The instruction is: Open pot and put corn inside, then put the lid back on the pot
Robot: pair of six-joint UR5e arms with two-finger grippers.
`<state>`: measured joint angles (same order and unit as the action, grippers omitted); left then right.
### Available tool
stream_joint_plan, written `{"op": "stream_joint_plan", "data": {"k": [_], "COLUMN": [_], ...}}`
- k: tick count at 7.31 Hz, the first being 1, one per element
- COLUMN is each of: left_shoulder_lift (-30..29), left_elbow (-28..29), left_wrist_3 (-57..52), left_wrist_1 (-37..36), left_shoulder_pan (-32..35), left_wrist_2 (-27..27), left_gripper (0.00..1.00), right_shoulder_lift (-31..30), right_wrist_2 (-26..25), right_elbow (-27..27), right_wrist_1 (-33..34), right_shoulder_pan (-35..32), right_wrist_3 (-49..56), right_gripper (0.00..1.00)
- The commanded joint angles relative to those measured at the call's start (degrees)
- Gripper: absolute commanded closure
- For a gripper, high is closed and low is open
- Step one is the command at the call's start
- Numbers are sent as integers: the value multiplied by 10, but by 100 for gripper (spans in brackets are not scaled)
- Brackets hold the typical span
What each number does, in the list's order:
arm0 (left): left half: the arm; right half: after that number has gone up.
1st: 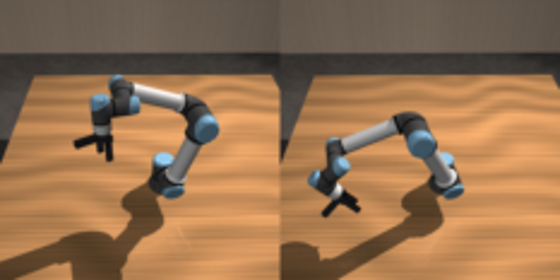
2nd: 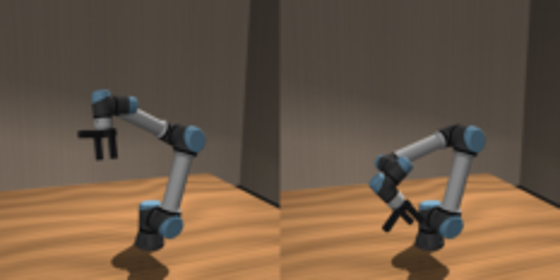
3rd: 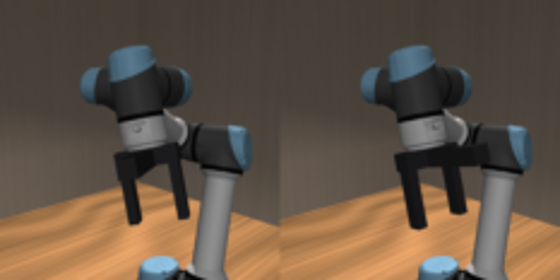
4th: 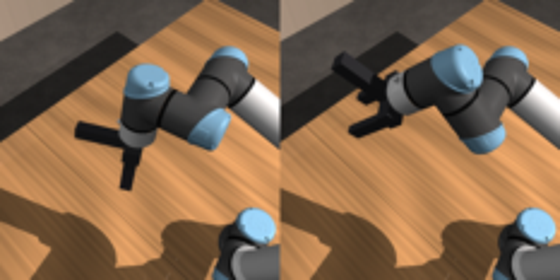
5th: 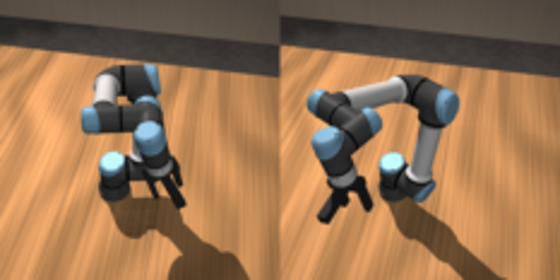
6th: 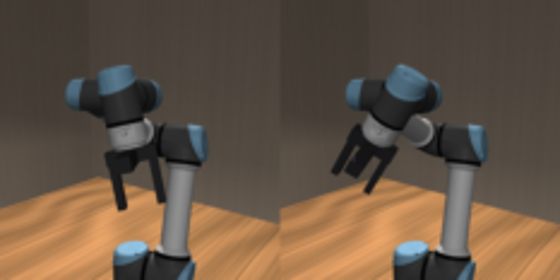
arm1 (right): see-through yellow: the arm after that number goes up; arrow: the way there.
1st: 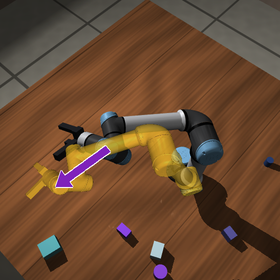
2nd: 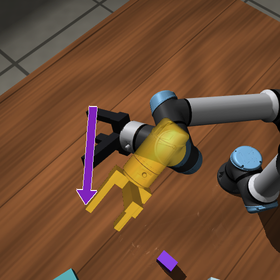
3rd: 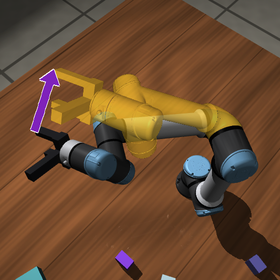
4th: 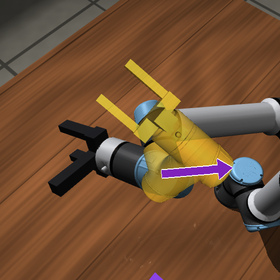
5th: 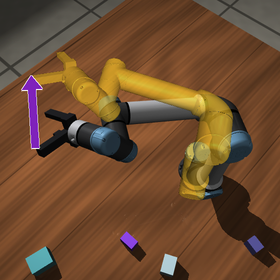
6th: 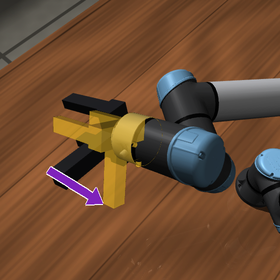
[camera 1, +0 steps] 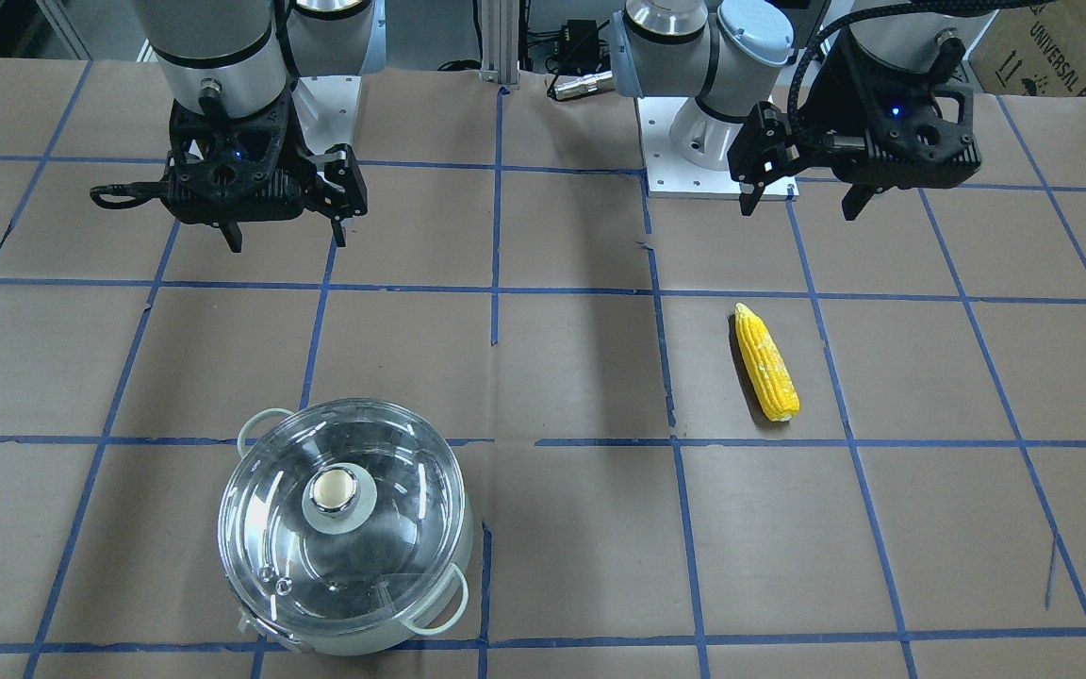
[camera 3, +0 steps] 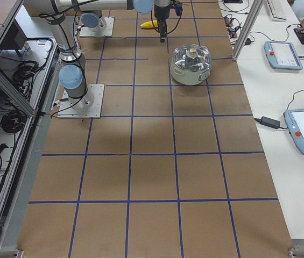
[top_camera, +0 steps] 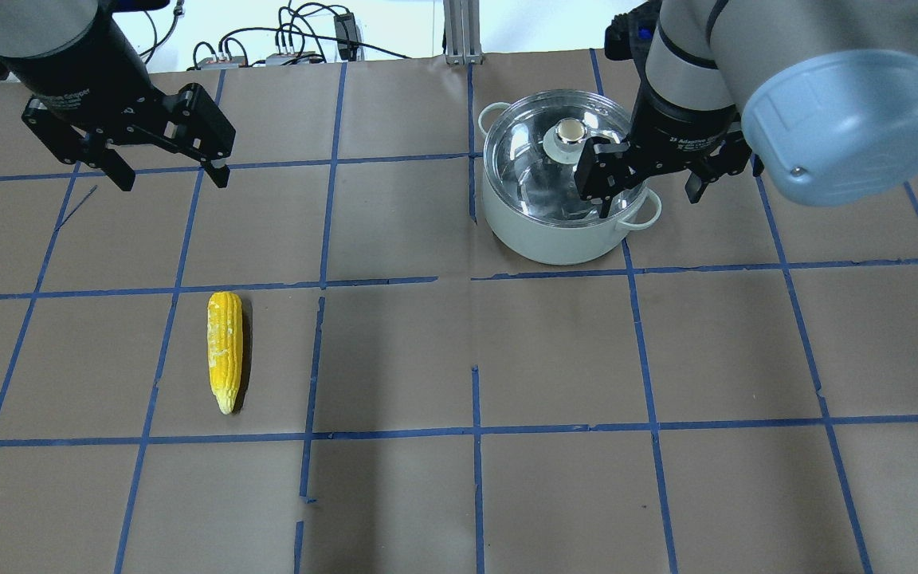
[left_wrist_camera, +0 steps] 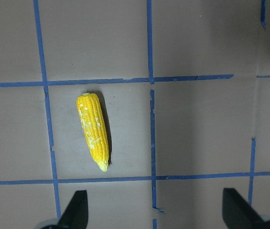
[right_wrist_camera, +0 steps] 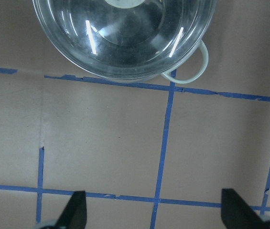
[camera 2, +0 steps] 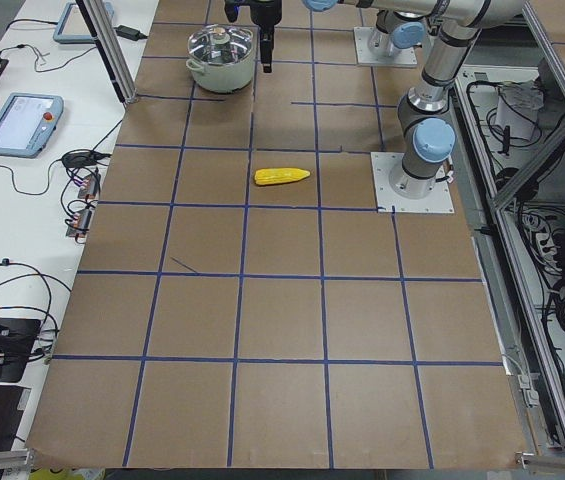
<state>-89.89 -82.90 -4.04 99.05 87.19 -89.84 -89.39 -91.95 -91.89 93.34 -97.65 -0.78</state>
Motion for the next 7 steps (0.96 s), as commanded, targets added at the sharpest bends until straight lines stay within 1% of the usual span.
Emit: {"op": "stream_joint_plan", "data": {"k": [1,2,3,4,5,6,7], "left_shoulder_lift": [1,0,-1,1,-2,-1,0], "left_elbow": [3,3,5,3,4,4,5], "left_wrist_3": [0,0,0,1,1,0,0], "left_wrist_1": [0,0,0,0,0,0,0], "left_shoulder_pan": [0,0,0,0,0,0,0], "left_wrist_2": [0,0,0,0,0,0,0], "left_gripper": [0,0,0,0,0,0,0], "right_shoulder_lift": [0,15,61,113,155,212,247], "right_wrist_2": [-1,5,17,14,7,3,-1], "right_elbow": [-1,6,20,61,117,152,175], "right_wrist_1": [0,26,85,94,93,94,97], "right_shoulder_pan": [0,-1,-11,-37,-58,-57,-55], "right_wrist_3": [2,2,3,-3,-2,7,19], "right_gripper": [0,0,0,0,0,0,0]}}
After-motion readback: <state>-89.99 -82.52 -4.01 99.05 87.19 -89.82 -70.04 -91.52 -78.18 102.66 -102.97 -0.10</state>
